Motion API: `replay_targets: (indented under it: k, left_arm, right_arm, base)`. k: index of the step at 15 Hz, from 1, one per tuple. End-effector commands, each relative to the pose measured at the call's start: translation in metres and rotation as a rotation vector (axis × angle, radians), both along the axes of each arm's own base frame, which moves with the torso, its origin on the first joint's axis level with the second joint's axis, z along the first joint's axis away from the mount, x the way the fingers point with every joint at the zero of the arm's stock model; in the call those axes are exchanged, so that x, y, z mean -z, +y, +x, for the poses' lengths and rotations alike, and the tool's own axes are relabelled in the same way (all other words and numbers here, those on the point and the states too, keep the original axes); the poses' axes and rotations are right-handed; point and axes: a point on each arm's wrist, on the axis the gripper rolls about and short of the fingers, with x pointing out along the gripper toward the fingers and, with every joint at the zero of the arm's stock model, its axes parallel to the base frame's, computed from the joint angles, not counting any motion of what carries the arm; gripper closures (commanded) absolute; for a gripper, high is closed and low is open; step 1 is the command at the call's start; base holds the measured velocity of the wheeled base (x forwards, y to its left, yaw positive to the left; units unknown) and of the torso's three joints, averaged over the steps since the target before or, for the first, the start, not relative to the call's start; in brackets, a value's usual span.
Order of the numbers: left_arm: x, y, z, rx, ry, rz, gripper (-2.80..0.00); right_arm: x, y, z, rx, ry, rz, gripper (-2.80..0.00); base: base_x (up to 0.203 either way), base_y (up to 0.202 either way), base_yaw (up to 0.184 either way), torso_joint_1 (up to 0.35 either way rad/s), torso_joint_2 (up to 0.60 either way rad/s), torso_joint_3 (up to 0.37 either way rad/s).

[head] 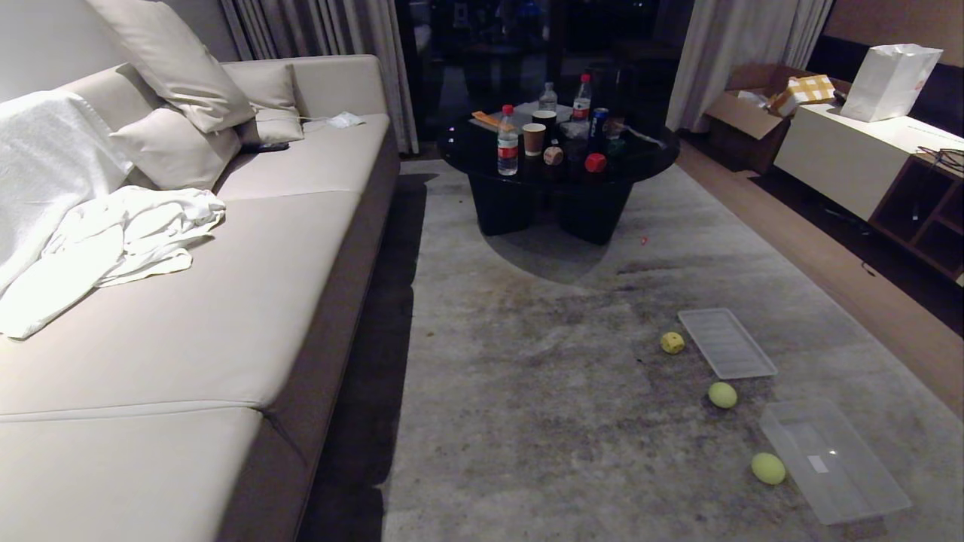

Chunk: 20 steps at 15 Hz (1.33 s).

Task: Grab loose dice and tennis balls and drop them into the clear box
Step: Find toys out of the box

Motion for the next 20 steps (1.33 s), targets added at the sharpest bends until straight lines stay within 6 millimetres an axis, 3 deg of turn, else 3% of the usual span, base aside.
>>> replay_targets:
  k: [1,16,20]
  left_arm:
    - [0.0004,0.0002,0.0002,-0.009,0.003,-0.016,0.00]
    - [0.0005,0.0004,0.0002,-0.017,0.004,-0.027,0.00]
    - [0.0005,0.0004,0.0002,-0.019,0.004,-0.032,0.00]
  right_arm:
    - [0.0001,0.0000,0.0001,0.001,0.003,0.000,0.00]
    - [0.0001,0.0000,0.0001,0.000,0.003,-0.003,0.00]
    - [0.0001,0.0000,0.0001,-0.001,0.003,-0.002,0.00]
  base:
    - [0.000,0.000,0.000,0.000,0.00,0.000]
    - [0.000,0.000,0.000,0.000,0.00,0.000]
    - [0.156,0.000,-0.001,0.004,0.01,0.004]
